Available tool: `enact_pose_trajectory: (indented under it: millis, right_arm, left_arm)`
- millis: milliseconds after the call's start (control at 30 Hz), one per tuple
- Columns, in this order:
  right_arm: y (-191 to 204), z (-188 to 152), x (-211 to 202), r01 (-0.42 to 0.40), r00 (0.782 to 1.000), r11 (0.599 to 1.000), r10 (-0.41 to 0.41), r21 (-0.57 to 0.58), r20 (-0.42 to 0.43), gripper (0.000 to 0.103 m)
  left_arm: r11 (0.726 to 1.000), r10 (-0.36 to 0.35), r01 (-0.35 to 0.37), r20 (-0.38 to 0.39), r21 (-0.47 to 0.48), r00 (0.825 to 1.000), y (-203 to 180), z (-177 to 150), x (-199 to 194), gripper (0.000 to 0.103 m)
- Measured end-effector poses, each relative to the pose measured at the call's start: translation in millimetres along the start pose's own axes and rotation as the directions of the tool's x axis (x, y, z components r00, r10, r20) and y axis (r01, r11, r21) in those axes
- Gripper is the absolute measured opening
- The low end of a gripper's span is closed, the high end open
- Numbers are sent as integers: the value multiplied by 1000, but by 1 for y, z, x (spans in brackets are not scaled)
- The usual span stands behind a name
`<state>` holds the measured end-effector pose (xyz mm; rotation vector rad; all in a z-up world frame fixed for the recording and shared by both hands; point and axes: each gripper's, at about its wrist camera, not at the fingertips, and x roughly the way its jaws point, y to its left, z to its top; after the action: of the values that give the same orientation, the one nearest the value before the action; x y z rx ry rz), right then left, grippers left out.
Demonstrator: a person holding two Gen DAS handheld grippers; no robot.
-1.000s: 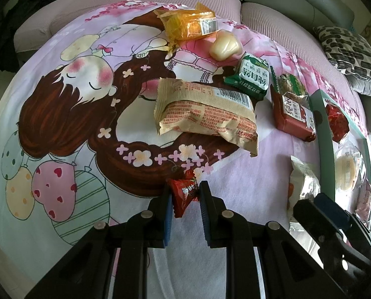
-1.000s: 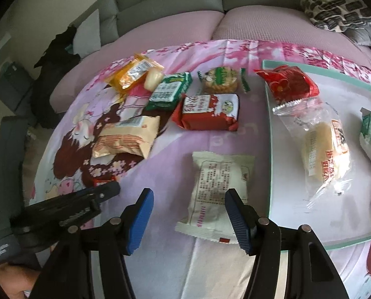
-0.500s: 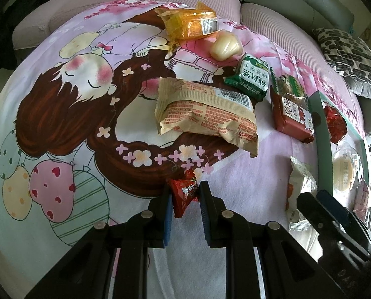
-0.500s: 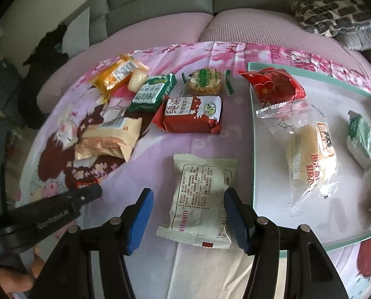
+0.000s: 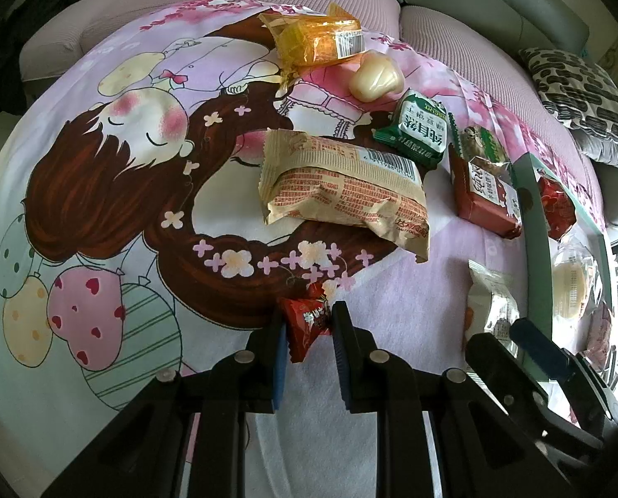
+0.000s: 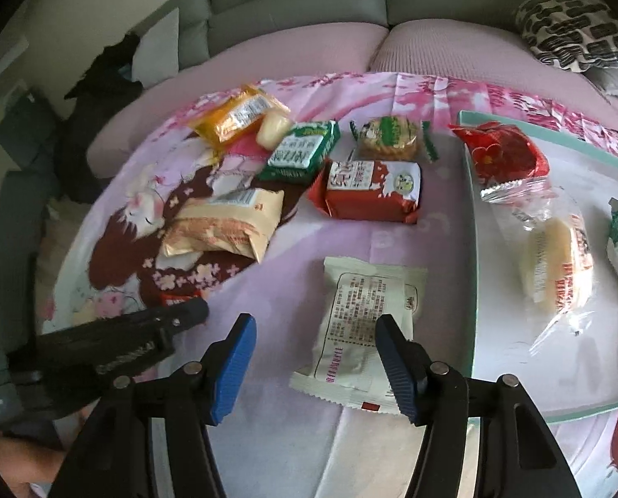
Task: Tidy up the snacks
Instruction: 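Lift the red candy with the left gripper while the right grasps the white pastry packet, then carry the red candy and white pastry packet over the tray and open both grippers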
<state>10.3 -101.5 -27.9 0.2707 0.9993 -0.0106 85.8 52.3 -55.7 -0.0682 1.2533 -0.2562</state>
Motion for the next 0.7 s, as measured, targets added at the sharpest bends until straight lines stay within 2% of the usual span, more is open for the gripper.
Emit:
enact_pose_trajectory:
  millis: [133, 300, 500, 600, 700]
  right_arm:
    - [-8, 0, -3, 60, 998, 998, -61, 23, 7, 63]
    - [-15, -2, 7, 66, 997, 996, -64, 53, -45, 64]
    - [-4, -1, 20, 104, 993, 994, -103, 15, -62, 65]
    - [0, 0, 23, 133, 989, 991, -132, 9, -65, 55]
    - [0, 0, 20, 122, 991, 992, -121, 19, -55, 55]
  left_arm:
    - [1000, -1, 1, 0, -2, 1000, 0, 0, 0, 21]
    - [1000, -9, 9, -1, -4, 1000, 1, 0, 0, 21]
    - [1000, -18, 18, -4, 6, 1000, 3, 0, 1, 21]
    - [1000, -19, 19, -5, 16, 1000, 2, -1, 1, 21]
    - [999, -31, 31, 5, 21, 999, 2, -1, -2, 21]
